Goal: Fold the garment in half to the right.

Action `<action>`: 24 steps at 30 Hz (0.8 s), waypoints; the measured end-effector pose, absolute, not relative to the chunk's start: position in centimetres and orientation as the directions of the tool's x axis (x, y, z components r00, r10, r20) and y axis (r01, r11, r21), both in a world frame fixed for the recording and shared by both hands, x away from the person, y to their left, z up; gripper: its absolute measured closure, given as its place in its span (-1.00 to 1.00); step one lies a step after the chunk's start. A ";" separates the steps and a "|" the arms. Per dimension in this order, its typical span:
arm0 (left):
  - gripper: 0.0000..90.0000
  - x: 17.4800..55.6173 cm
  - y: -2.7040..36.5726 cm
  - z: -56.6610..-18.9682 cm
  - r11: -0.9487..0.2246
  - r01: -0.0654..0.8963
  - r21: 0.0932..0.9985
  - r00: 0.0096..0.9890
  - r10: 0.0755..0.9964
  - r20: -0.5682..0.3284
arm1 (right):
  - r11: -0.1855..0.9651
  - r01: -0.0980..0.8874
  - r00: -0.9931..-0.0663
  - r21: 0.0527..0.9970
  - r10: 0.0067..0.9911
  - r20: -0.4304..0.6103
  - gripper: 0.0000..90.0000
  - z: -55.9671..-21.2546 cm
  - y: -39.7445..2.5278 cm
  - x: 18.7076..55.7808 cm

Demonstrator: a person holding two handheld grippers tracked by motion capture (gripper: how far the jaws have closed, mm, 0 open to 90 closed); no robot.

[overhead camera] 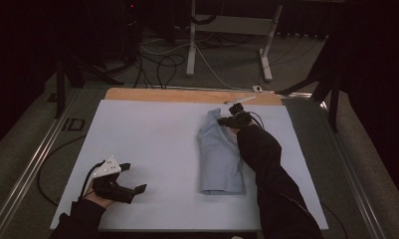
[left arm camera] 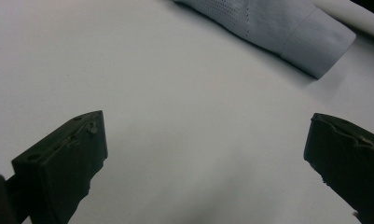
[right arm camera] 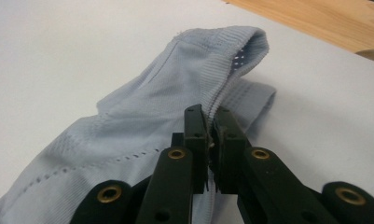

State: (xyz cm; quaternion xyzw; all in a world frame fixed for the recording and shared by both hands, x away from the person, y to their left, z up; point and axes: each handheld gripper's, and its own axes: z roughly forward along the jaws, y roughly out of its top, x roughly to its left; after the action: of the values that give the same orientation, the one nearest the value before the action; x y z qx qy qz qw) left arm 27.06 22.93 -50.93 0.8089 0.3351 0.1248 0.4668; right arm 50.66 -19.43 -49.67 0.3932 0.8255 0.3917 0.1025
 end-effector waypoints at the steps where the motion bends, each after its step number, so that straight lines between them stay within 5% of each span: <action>1: -0.99 27.0 22.9 -50.9 -0.342 0.422 0.840 0.745 0.659 -0.106 | 0.386 0.575 -0.667 0.722 0.732 0.140 0.92 -49.9 -19.4 50.8; 19: -0.99 26.9 23.3 -50.7 -0.319 0.402 0.859 0.740 0.666 -0.099 | 0.394 0.636 -0.598 0.663 0.795 0.101 0.91 -51.7 -19.5 51.6; 24: -0.99 26.9 23.2 -50.8 -0.323 0.401 0.857 0.742 0.663 -0.097 | 0.388 0.648 -0.586 0.655 0.803 0.104 0.69 -51.9 -19.4 51.6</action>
State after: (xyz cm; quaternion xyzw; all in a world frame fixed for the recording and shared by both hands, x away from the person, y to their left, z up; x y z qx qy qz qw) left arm 26.87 23.23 -50.79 0.8017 0.3319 0.1371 0.4778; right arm 51.63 -19.44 -51.86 0.4398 0.8250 0.3355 0.1159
